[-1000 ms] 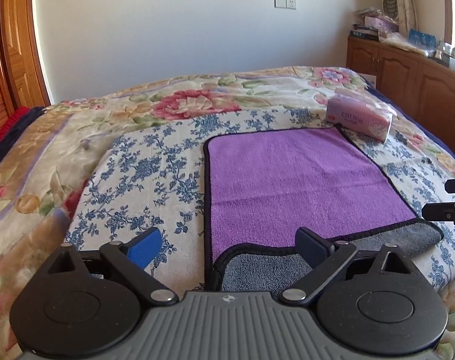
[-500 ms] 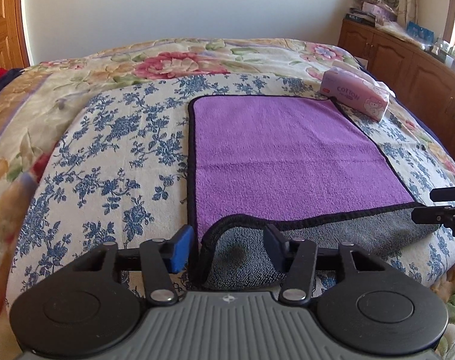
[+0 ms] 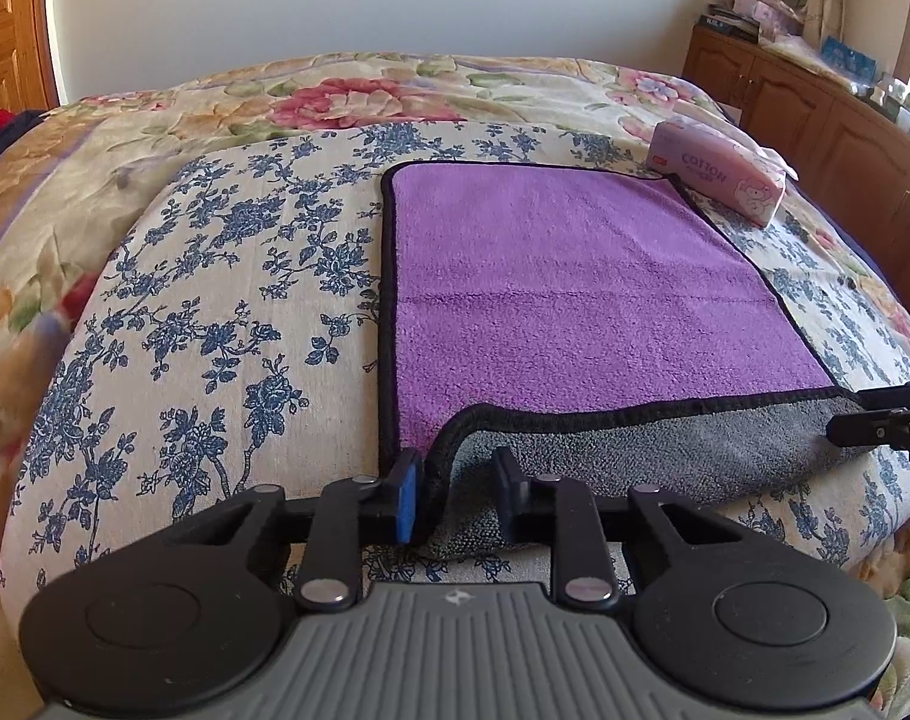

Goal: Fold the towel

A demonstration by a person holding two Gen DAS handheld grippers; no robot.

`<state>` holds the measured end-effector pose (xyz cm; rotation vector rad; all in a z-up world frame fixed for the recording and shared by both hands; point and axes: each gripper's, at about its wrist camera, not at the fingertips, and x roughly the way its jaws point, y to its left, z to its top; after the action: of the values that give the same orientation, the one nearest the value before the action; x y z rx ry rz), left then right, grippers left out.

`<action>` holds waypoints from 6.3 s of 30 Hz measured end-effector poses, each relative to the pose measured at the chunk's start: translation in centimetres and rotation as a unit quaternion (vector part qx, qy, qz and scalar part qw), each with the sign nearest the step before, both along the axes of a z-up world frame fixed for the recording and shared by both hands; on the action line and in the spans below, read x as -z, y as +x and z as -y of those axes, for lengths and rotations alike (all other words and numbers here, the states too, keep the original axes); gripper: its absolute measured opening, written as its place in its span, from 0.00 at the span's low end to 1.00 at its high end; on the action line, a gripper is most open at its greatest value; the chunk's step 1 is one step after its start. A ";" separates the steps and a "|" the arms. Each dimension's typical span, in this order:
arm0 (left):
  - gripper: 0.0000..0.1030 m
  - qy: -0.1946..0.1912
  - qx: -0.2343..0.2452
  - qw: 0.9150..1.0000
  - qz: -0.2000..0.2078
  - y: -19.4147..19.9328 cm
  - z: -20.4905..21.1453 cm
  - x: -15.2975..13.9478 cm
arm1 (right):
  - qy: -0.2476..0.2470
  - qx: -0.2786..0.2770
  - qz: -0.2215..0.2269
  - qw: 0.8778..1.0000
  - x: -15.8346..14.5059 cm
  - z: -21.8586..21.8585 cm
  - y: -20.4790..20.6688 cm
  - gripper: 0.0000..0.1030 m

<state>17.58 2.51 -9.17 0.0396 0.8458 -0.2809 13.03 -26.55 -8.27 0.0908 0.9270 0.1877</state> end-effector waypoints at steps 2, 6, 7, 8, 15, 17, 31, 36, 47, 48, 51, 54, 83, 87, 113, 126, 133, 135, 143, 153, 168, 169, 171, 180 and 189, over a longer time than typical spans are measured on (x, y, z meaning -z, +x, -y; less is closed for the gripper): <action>0.26 0.001 0.000 1.000 0.000 0.0 0.1 0.0 | 0.001 0.000 -0.001 1.000 0.0 0.1 0.0 0.55; 0.26 0.000 -0.001 1.000 0.000 0.0 0.1 0.1 | 0.004 0.005 -0.002 1.000 -0.2 0.4 0.0 0.46; 0.26 0.001 0.000 1.000 0.001 0.0 0.1 0.1 | 0.005 0.006 -0.001 1.000 -0.2 0.5 -0.1 0.42; 0.26 0.001 -0.001 1.000 0.001 0.0 0.1 0.1 | 0.003 0.006 0.000 1.000 -0.3 0.4 -0.1 0.40; 0.26 0.002 0.000 1.000 0.001 0.0 0.0 0.1 | -0.008 0.003 0.007 1.000 -0.8 0.4 -0.5 0.27; 0.26 0.002 0.000 1.000 0.002 0.0 0.1 0.1 | -0.005 0.001 0.010 1.000 -1.0 0.5 -0.6 0.27; 0.15 0.000 0.003 1.000 0.003 -0.1 0.1 0.0 | -0.003 -0.006 0.001 1.000 -0.5 0.5 -0.3 0.10; 0.08 -0.005 0.003 1.000 0.004 -0.3 0.1 -0.1 | -0.001 -0.007 0.015 1.000 -0.8 0.6 -0.5 0.04; 0.06 -0.016 0.000 1.000 0.026 -0.8 0.1 -1.2 | -0.001 -0.013 0.058 0.998 -2.1 0.6 -0.8 0.03; 0.06 -0.017 0.000 0.999 0.029 -0.9 0.2 -1.3 | 0.001 -0.012 0.061 0.998 -2.2 0.7 -0.8 0.03; 0.06 -0.022 0.000 0.999 0.036 -1.0 0.2 -1.7 | 0.004 -0.012 0.071 0.997 -2.7 0.8 -0.8 0.03; 0.06 -0.028 0.000 0.999 0.044 -1.1 0.1 -2.1 | 0.008 -0.010 0.081 0.997 -3.1 0.9 -0.9 0.03; 0.05 -0.043 0.013 0.995 0.086 2.0 1.6 -6.2 | 0.011 -0.035 0.144 0.989 -6.1 1.1 1.4 0.03; 0.05 -0.046 0.013 0.995 0.087 2.8 1.7 -6.4 | 0.006 -0.038 0.151 0.988 -6.4 1.2 2.4 0.03; 0.05 -0.060 0.002 0.993 0.100 9.4 2.0 -7.0 | -0.012 -0.047 0.178 0.983 -7.4 1.9 7.8 0.03; 0.05 -0.053 -0.001 0.993 0.107 12.4 2.5 -7.1 | -0.027 -0.052 0.198 0.978 -7.5 1.8 11.0 0.03; 0.05 -0.062 -0.012 0.991 0.116 14.0 2.6 -7.6 | -0.030 -0.050 0.205 0.977 -7.3 2.2 12.7 0.03; 0.05 -0.064 -0.014 0.991 0.119 14.3 2.5 -7.6 | -0.031 -0.051 0.207 0.976 -7.3 2.3 13.0 0.03; 0.05 -0.057 -0.017 0.991 0.121 15.7 2.9 -6.9 | -0.038 -0.052 0.213 0.975 -6.9 2.7 14.3 0.03; 0.05 -0.049 -0.023 0.991 0.125 17.7 3.5 -5.6 | -0.038 -0.041 0.187 0.981 -4.7 3.7 17.4 0.03; 0.05 -0.014 -0.036 0.995 0.087 20.8 3.5 -0.6 | -0.045 -0.044 0.146 0.987 -0.5 3.6 19.7 0.03; 0.05 -0.012 -0.036 0.995 0.087 20.8 3.5 -0.5 | -0.045 -0.043 0.147 0.987 -0.5 3.7 19.7 0.03; 0.05 -0.012 -0.036 0.996 0.087 20.9 3.5 -0.4 | -0.044 -0.042 0.151 0.987 -0.5 3.8 19.7 0.03; 0.05 -0.014 -0.042 0.995 0.091 21.3 3.2 -0.4 | -0.041 -0.040 0.165 0.985 -0.7 3.7 19.8 0.03; 0.09 -0.003 -0.046 0.996 0.083 21.7 3.4 0.4 | -0.043 -0.034 0.150 0.987 0.3 3.7 20.4 0.04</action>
<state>39.30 -0.84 -9.60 0.0179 0.6800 -0.1909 33.42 -30.22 -8.55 -0.0488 0.6377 0.2170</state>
